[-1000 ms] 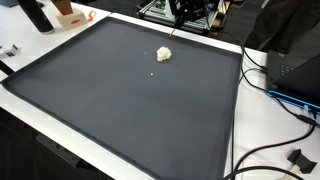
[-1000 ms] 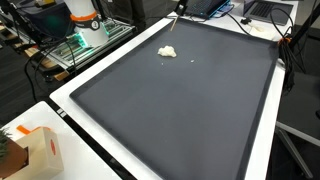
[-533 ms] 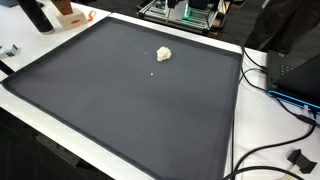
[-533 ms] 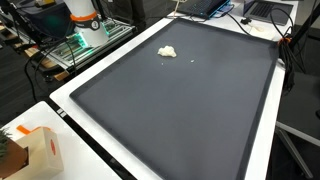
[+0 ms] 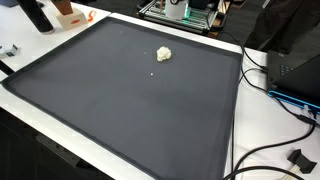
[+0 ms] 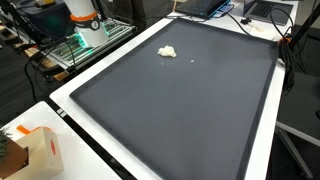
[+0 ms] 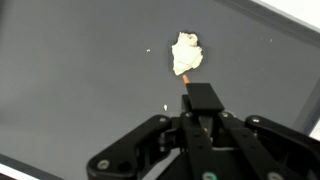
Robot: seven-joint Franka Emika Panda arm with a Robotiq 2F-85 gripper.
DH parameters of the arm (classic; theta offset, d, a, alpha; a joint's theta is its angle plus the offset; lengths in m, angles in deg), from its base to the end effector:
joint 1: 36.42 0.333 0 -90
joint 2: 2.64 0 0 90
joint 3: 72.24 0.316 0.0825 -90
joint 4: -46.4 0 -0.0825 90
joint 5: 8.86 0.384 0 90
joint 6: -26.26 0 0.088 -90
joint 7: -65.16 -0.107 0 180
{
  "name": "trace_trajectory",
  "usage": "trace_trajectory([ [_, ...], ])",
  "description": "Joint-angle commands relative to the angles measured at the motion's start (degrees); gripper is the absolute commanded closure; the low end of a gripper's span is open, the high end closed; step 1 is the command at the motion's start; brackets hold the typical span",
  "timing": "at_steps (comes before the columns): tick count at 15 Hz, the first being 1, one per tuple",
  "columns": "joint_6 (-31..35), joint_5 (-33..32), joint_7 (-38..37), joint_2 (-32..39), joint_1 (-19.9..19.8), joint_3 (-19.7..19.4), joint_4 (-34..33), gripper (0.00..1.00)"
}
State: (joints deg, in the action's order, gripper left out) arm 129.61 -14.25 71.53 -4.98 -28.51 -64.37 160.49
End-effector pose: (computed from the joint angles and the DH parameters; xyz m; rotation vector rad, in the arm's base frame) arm 0.5104 0.1368 0.4679 2.9625 0.6230 -0.2104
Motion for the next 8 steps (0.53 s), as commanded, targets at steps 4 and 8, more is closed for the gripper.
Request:
trace_trajectory([
  [4,1.0,0.2,-0.3,0.7,0.0,0.0,0.7,0.97],
  [8,8.2,-0.1,-1.3,2.1,0.2,0.2,5.9,0.97],
])
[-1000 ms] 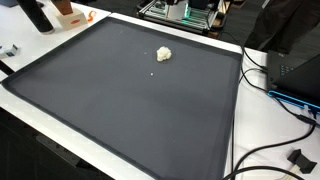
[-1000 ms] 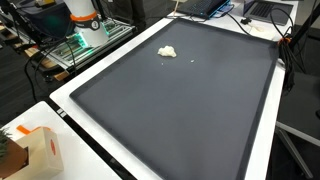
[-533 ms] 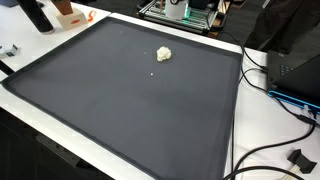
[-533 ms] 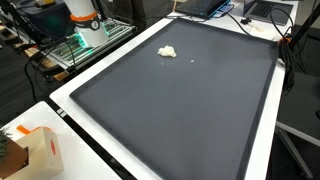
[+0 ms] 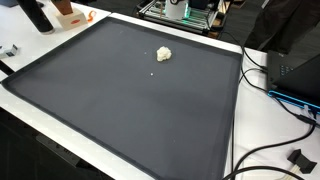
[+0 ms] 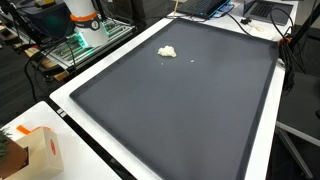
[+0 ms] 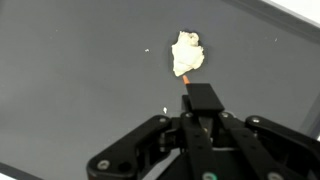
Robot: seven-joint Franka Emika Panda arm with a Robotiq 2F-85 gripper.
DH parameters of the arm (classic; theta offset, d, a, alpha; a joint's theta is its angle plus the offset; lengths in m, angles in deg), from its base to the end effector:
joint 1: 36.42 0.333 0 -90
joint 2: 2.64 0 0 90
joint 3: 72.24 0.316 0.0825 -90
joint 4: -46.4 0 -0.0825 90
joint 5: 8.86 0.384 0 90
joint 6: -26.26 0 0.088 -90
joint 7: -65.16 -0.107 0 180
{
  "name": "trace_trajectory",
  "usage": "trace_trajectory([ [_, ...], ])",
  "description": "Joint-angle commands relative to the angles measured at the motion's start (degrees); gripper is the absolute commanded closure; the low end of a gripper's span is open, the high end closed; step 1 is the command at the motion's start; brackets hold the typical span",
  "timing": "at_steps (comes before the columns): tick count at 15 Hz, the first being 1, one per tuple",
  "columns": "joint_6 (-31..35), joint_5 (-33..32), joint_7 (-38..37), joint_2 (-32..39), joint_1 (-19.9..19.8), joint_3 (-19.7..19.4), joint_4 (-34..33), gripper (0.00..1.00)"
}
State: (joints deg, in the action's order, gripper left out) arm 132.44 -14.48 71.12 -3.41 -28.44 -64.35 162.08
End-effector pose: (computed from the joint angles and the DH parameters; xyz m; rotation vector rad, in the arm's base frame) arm 0.5139 0.1383 0.4443 2.9622 0.6243 -0.2181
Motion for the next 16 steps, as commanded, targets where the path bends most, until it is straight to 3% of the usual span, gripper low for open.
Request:
trace_trajectory([
  [1,7.3,0.4,-0.6,0.7,0.1,0.1,5.7,0.97],
  [16,28.0,3.6,7.7,-0.4,-1.0,-0.7,23.7,0.97],
])
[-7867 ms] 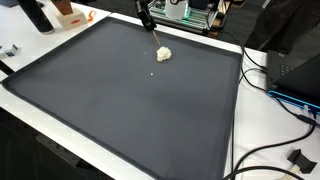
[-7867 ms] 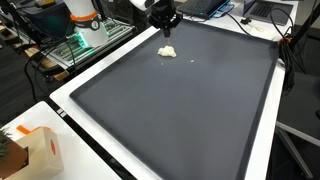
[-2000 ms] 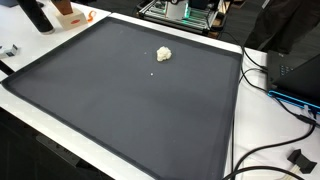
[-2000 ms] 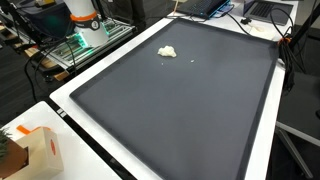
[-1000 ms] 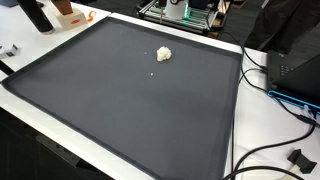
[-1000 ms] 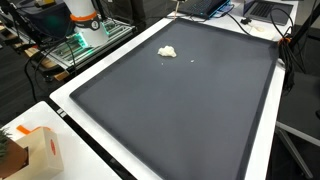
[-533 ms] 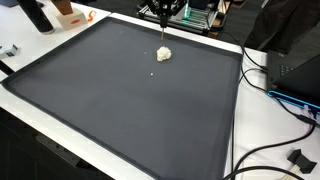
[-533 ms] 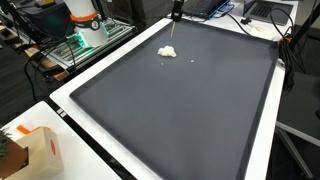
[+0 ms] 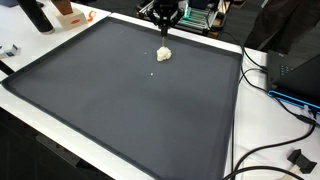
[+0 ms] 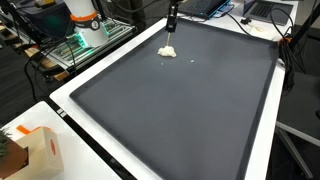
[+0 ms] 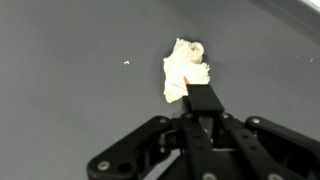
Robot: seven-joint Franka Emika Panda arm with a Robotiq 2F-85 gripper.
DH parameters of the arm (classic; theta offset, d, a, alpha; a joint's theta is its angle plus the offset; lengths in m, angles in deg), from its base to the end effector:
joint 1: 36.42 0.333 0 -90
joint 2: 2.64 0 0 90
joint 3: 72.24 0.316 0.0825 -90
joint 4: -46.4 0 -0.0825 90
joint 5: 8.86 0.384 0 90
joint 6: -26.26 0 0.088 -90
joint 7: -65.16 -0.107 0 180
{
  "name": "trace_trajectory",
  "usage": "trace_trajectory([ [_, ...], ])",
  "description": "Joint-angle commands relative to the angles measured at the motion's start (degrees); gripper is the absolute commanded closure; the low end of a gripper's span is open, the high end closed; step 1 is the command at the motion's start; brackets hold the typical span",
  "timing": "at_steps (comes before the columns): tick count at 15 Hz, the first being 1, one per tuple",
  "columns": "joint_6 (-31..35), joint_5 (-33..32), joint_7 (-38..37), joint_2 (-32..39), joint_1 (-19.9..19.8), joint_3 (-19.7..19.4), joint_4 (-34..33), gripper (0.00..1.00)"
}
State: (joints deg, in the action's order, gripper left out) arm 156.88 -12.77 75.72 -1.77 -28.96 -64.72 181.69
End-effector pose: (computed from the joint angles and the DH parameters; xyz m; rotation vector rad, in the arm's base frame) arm 0.4738 0.1251 0.3130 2.9936 0.7529 -0.1461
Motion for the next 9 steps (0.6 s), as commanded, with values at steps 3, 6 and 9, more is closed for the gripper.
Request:
trace_trajectory([
  [3,6.9,2.4,4.6,-2.1,-0.7,-0.6,6.1,0.97],
  [6,10.0,3.2,6.1,-2.2,-0.9,-0.7,7.8,0.97],
  [9,12.1,4.3,7.7,-2.4,-1.1,-0.8,8.9,0.97],
])
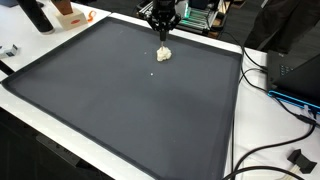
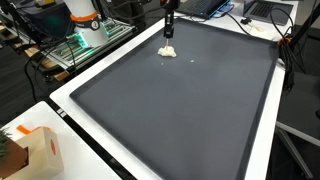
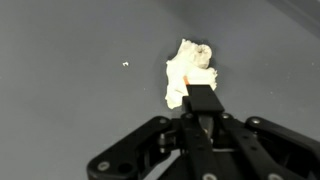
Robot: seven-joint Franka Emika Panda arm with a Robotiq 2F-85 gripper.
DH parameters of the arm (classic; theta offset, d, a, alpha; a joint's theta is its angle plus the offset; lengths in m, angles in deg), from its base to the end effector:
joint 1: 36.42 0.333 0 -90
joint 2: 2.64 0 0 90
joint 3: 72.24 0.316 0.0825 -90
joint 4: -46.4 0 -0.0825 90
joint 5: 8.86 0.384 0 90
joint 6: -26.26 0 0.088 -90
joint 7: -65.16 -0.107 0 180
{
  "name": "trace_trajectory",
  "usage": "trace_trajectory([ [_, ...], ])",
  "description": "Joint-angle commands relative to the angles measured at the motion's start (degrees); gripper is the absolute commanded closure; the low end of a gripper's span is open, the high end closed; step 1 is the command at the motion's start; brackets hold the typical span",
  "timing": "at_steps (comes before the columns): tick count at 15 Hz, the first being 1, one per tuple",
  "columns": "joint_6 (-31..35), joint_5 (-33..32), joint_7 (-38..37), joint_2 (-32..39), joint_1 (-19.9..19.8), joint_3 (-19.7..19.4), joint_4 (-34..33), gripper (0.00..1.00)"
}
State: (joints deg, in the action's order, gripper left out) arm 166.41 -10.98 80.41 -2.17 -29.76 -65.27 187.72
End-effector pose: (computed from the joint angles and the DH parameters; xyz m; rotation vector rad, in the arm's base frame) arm 0.4590 0.1113 0.2882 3.0093 0.8212 -0.0450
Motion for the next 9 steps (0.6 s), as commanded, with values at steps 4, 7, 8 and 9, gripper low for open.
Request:
trace_trajectory([
  [4,3.3,4.3,5.4,-1.9,-0.3,-0.5,3.4,0.97],
  [7,3.4,5.8,7.3,-1.4,-0.4,-0.7,3.3,0.97],
  [8,3.3,6.1,7.7,-1.2,-0.5,-0.8,3.3,0.97],
  [9,3.2,6.5,8.2,-1.0,-0.5,-0.8,3.1,0.97],
])
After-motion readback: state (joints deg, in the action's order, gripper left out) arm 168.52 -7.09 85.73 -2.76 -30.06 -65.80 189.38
